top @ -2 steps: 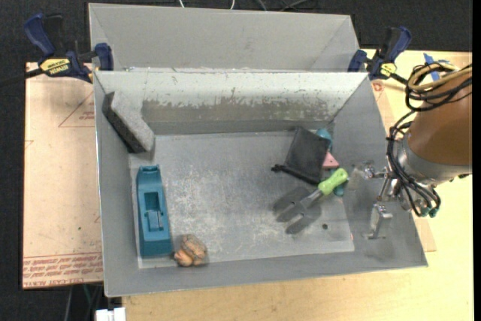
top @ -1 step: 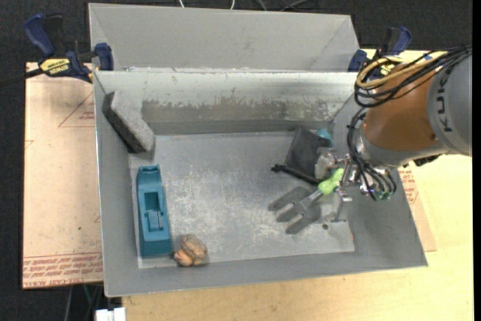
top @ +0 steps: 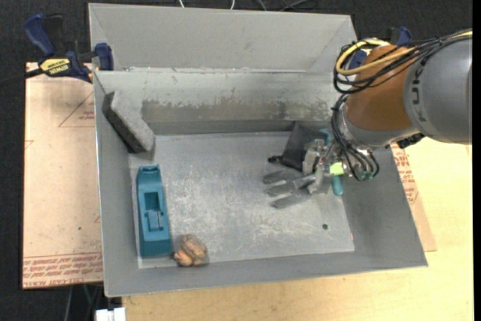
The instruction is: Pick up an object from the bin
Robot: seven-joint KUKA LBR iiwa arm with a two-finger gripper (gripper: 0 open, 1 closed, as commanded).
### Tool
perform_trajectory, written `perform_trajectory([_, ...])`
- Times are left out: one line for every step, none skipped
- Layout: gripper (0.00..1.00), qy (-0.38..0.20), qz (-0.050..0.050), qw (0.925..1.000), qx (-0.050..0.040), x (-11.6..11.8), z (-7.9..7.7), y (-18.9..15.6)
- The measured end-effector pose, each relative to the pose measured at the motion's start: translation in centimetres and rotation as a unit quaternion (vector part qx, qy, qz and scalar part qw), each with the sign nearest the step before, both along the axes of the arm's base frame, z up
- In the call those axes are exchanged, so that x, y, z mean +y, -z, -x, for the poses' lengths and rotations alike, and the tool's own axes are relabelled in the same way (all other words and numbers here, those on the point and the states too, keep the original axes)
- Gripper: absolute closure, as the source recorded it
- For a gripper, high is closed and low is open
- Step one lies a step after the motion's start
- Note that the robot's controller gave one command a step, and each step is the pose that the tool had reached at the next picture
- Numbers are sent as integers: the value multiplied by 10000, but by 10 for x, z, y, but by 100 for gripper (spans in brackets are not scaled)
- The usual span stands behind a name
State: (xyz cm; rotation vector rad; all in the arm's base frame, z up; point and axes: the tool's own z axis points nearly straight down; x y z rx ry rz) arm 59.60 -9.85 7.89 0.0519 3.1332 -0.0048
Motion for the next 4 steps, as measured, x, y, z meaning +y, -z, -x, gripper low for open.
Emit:
perform_trajectory([100,0,1,10000,0,0,0,0])
perform_trajectory([100,-684,34,9977,-5,16,-14,2])
perform_trajectory([100,-2238,34,9746,-42,35,-27,3])
perform_trajectory([100,-2248,20,9744,7,35,-28,-46])
